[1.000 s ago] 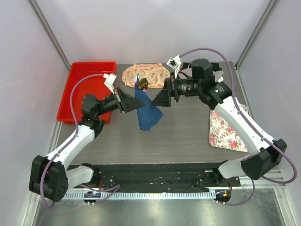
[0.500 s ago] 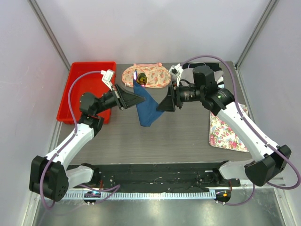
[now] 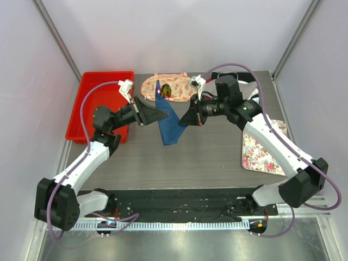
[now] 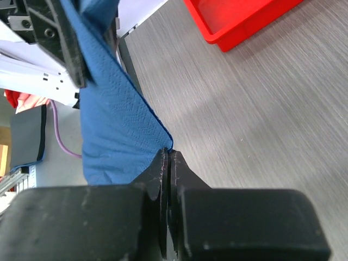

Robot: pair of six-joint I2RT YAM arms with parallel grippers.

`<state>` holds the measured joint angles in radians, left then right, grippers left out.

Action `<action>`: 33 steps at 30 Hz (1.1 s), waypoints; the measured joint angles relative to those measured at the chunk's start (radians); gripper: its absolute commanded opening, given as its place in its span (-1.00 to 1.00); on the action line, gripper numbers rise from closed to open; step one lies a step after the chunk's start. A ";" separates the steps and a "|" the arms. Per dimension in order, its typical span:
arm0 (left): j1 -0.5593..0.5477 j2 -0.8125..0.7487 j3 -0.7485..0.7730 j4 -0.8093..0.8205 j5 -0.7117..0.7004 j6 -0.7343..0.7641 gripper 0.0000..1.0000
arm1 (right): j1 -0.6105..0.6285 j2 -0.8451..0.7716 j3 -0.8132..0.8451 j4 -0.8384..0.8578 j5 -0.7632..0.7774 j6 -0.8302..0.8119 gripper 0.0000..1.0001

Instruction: Place the utensils on the paper napkin and roll it up

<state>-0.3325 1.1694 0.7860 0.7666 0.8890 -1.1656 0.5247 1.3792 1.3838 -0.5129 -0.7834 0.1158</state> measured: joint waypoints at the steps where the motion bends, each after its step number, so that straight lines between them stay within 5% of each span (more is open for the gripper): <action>1: 0.000 0.000 0.000 0.000 0.000 -0.003 -1.00 | 0.002 0.010 0.000 0.013 -0.003 0.000 -0.98; 11: -0.015 0.007 0.031 0.000 -0.006 -0.016 -1.00 | 0.036 0.061 0.000 0.140 -0.008 0.039 -0.90; 16: -0.012 0.008 0.031 0.000 -0.013 -0.013 -1.00 | 0.029 0.061 0.015 0.113 0.019 0.035 -0.08; 21: 0.002 0.008 0.031 0.002 -0.018 -0.013 -1.00 | -0.035 0.049 0.026 0.023 0.039 0.050 0.52; 33: 0.016 0.010 0.031 0.003 -0.032 -0.005 -1.00 | -0.072 -0.068 0.003 0.006 -0.077 0.226 0.59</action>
<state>-0.3161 1.1790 0.8173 0.7700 0.8566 -1.1706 0.4522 1.3117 1.3865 -0.5068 -0.8600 0.3416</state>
